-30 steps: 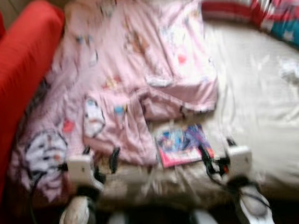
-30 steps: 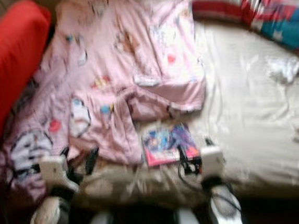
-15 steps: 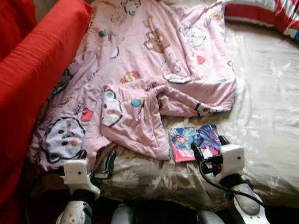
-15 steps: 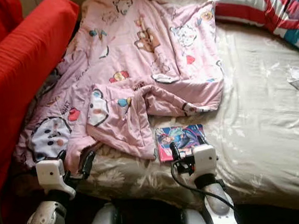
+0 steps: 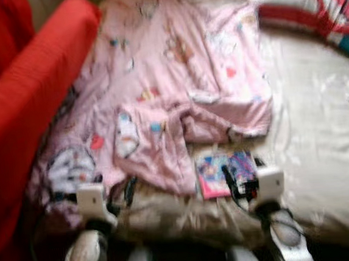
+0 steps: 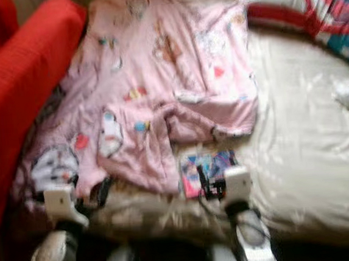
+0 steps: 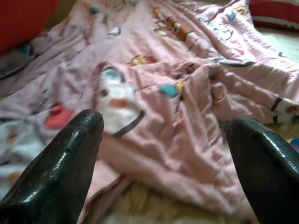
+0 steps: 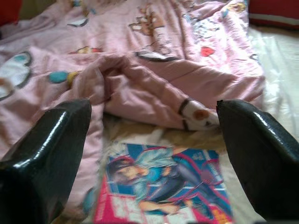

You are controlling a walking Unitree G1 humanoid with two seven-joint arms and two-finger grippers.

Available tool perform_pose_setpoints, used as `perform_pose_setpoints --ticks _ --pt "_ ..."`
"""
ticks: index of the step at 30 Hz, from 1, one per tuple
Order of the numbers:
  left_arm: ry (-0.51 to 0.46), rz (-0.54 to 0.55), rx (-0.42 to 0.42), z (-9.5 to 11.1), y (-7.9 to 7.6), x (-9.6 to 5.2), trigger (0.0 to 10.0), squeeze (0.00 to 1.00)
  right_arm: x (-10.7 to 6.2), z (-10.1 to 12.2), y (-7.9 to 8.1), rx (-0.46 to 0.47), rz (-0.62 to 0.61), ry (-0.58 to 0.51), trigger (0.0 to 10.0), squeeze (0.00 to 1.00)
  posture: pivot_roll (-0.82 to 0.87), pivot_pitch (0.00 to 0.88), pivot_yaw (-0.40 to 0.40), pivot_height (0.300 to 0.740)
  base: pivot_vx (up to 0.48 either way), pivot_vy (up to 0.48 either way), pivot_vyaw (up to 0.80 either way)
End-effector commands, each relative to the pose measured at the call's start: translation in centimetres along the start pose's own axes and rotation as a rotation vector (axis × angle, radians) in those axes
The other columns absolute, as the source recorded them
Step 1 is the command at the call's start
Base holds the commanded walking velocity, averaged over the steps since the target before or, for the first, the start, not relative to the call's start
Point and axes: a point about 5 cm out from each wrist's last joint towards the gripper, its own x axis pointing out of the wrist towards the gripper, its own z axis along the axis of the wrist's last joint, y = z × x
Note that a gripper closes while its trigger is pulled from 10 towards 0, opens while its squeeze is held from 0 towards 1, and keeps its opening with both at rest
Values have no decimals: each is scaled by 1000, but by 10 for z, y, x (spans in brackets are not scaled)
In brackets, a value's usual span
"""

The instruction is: Clean up the room

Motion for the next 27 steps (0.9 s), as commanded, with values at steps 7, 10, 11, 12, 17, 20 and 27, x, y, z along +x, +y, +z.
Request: perform_pose_setpoints --ticks 7,10,11,12,17,20,27 --pt "21 -24 -12 -5 -6 -2 10000 0 -4 -6 -5 4 -21 27 10000 0 60 209 -39 655 81 0 0" --pt "16 -31 -18 -5 -8 -1 10000 0 -3 -5 -6 6 -23 22 10000 0 57 196 -39 655 0 0 0" --pt "16 -32 -20 -5 -9 -1 10000 0 -3 -5 -6 5 -23 21 10000 0 56 195 -39 655 0 0 0" --pt "15 -32 -21 -5 -9 -2 10000 0 -3 -5 -6 4 -23 20 10000 0 56 195 -39 655 0 0 0" --pt "12 -34 -26 -5 -10 -2 10000 0 -4 -4 -7 -1 -26 20 10000 0 56 195 -41 655 0 0 0" --pt "11 -32 -28 -5 -11 -2 10000 0 -3 -5 -8 -8 -29 32 10000 0 58 207 -46 655 0 0 0" --pt "18 -28 -30 -7 -11 -5 10000 0 -3 -8 -9 -13 -34 60 10000 0 57 221 -49 630 0 0 0"
